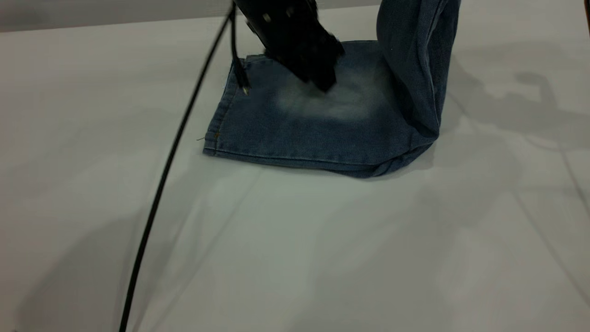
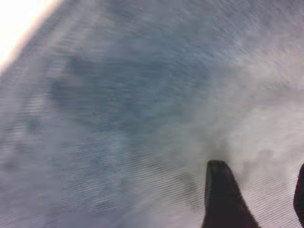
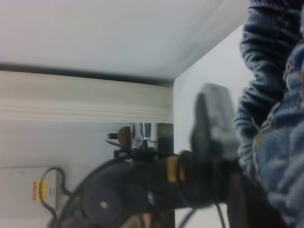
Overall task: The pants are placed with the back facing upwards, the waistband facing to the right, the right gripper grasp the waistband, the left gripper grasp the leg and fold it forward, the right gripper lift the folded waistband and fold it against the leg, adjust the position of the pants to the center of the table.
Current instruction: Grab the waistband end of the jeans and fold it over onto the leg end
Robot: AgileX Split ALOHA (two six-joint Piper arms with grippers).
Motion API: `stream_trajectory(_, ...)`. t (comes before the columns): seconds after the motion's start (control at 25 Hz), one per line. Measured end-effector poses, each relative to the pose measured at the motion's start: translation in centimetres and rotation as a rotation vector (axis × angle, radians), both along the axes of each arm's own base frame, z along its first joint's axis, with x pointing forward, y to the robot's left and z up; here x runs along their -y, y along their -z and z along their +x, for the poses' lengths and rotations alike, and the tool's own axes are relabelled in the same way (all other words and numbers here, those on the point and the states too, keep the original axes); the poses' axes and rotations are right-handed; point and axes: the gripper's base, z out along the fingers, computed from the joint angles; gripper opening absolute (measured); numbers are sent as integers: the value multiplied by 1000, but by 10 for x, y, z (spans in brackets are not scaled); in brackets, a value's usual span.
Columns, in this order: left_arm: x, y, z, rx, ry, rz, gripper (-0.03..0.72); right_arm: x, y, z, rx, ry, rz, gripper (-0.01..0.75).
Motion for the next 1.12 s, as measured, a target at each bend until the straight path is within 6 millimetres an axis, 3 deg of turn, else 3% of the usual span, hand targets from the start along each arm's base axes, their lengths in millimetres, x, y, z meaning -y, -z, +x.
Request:
stream_trajectory(0.24,-41,-50,21,118,-70,13,342,-25,0,0,17,-67,-10,67)
stream_trajectory(0.48,-75,-139,22,271,-171,-74,342,-71,1,-6,75,-200,-47,67)
stream_trajectory(0.72,-91,-236,-10,461,-179,-155,342,-116,13,-5,109,-230,-246,67)
stream_trajectory(0.84,-97,-272,-30,521,-173,-183,342,-140,14,-3,155,-243,-358,67)
stream_trajectory(1.0,-103,-299,-51,540,-157,-194,342,-170,14,0,210,-233,-516,67)
stream_trajectory(1.12,-105,-303,-55,543,-154,-196,342,-192,12,-2,267,-242,-608,69)
